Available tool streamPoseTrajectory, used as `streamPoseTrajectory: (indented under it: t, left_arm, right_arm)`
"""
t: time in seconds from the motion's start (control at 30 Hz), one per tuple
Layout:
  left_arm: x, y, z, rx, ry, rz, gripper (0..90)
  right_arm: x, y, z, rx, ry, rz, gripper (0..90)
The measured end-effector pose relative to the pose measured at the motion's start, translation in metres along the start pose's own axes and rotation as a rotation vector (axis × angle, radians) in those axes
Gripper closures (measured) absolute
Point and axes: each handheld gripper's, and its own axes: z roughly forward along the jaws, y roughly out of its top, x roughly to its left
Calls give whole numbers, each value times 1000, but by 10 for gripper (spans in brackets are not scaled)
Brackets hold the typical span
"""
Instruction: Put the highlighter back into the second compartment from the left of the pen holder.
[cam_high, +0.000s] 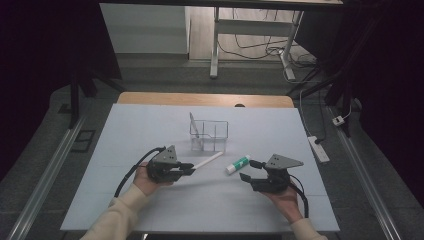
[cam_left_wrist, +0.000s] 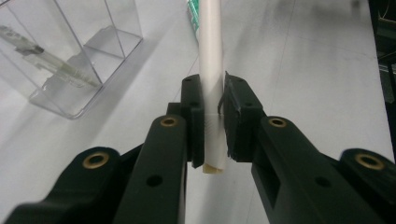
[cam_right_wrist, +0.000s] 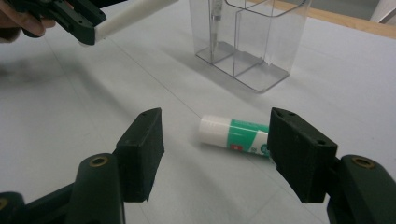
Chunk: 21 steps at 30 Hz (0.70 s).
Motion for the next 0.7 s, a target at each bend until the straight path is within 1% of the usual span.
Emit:
streamPoseTrajectory:
  t: [0.03,0.07,0.1,0.17,0.2,0.23,0.4,0.5,0.7]
  left_arm:
    - [-1,0,1,-4,-1,-5,787]
    - [-1,1,2,0,-1,1,787]
    - [-1,2,4,-3,-3,-2,787]
    - [-1,3,5,0,-5,6,787]
    - [-2,3,6,-4,-7,4,787]
    - [-2,4,7,1,-8,12,787]
    - [-4,5,10,-3,-11,13,787]
    - [-4,6,12,-2,-10,14,787]
    - [-4,7,16,2,-14,18,787]
  right_arm:
    - [1,1,1,-4,4,4,362]
    - [1,1,2,1,6,1,362]
    - [1,2,3,0,8,1,362]
    - [2,3,6,-7,14,9,362]
    - [3,4,7,-3,15,6,362]
    - [3,4,8,-1,17,5,362]
    - [6,9,14,-12,22,-1,362]
    - [8,11,18,-24,27,7,362]
    - [11,13,24,-19,37,3,361]
